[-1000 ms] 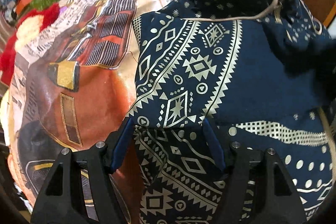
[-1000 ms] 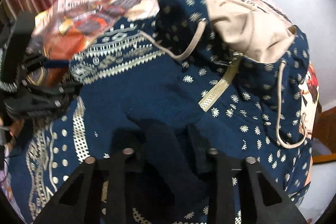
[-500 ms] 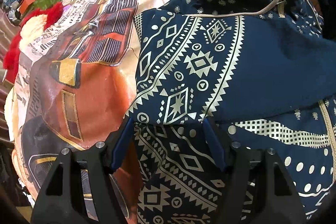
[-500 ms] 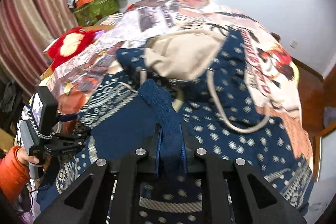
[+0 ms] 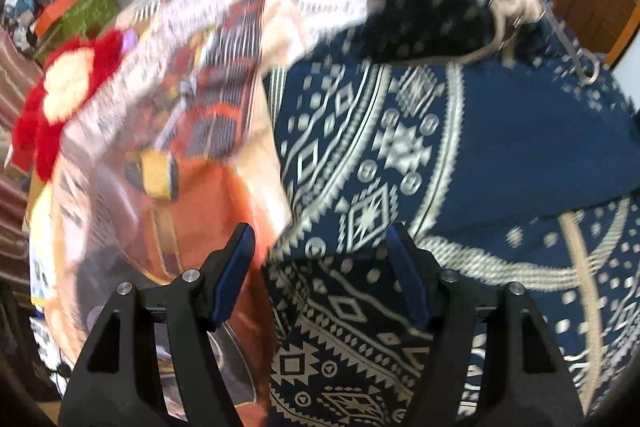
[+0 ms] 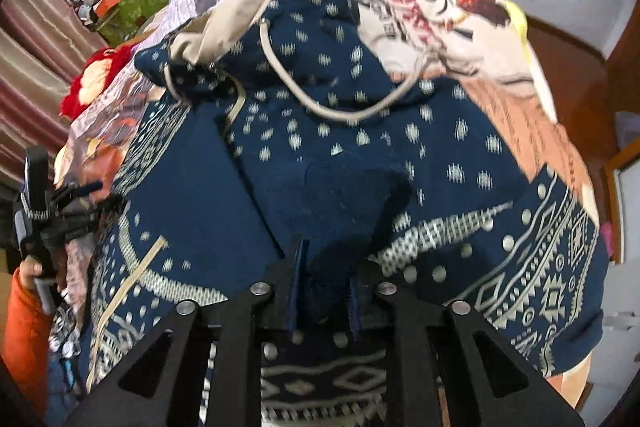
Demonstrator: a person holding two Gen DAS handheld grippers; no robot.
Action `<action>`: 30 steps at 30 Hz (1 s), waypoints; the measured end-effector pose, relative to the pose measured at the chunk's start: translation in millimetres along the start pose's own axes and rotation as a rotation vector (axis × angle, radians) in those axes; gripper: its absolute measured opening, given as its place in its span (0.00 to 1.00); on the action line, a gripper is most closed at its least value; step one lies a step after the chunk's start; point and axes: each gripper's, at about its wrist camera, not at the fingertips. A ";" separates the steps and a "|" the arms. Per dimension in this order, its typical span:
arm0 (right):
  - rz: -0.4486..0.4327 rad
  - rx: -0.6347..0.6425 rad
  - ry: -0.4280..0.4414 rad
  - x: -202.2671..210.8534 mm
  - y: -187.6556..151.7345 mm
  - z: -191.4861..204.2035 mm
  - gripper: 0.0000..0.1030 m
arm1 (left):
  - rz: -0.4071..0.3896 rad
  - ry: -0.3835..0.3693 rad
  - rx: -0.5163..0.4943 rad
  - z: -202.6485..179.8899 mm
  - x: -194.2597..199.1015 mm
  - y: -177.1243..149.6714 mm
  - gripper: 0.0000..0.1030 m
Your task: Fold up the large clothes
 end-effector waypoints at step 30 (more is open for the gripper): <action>-0.066 -0.053 -0.037 -6.7 -0.8 -38.6 0.41 | 0.018 0.203 0.073 23.6 -44.5 -13.9 0.72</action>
Point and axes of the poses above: each gripper's, at about its wrist camera, not at the fingertips, and x roughly against the way its jaws point, z to its left, y to its top, and after that the axes turned 1 degree about z, right-handed
